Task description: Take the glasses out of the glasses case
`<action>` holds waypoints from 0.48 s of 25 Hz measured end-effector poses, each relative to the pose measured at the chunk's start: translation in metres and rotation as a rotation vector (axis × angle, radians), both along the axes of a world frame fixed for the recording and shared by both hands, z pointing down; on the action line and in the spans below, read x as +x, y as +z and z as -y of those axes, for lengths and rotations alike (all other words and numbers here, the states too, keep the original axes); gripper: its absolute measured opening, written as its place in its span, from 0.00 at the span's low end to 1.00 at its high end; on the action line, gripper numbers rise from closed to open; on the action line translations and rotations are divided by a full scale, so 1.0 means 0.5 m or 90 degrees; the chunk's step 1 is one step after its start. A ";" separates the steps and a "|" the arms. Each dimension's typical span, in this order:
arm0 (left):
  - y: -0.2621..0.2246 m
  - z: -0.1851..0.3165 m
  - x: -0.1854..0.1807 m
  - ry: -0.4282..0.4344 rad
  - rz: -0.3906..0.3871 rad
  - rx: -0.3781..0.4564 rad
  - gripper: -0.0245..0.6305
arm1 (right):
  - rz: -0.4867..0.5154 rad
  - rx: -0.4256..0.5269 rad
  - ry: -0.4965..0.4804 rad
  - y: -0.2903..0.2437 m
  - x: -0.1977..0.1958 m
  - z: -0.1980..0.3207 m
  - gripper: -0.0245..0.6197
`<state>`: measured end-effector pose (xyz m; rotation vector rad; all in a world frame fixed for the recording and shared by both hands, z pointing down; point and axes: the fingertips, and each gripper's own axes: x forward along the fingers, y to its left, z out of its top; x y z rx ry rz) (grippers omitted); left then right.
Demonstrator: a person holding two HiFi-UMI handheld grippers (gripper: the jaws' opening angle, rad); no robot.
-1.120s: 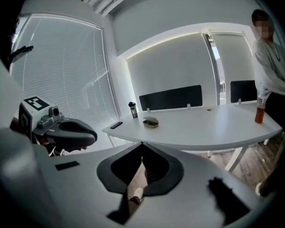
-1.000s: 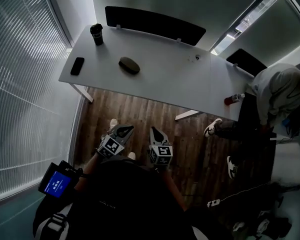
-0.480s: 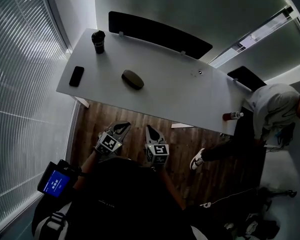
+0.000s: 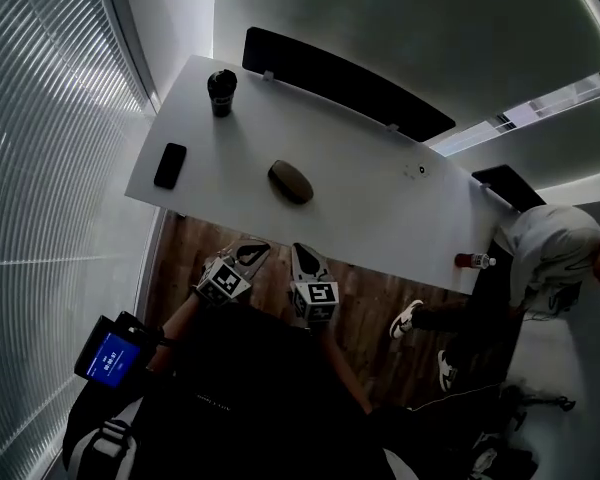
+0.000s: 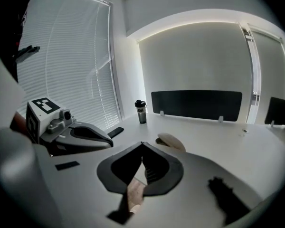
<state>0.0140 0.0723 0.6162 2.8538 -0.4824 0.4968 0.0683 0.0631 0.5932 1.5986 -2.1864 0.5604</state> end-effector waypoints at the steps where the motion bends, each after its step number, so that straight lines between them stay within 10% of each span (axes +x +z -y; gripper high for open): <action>1: 0.000 0.016 -0.005 0.005 -0.009 -0.006 0.05 | 0.003 0.001 0.002 -0.002 -0.007 0.021 0.05; 12: 0.027 0.158 -0.008 0.028 -0.013 -0.029 0.05 | -0.019 0.002 0.044 0.003 0.013 0.150 0.05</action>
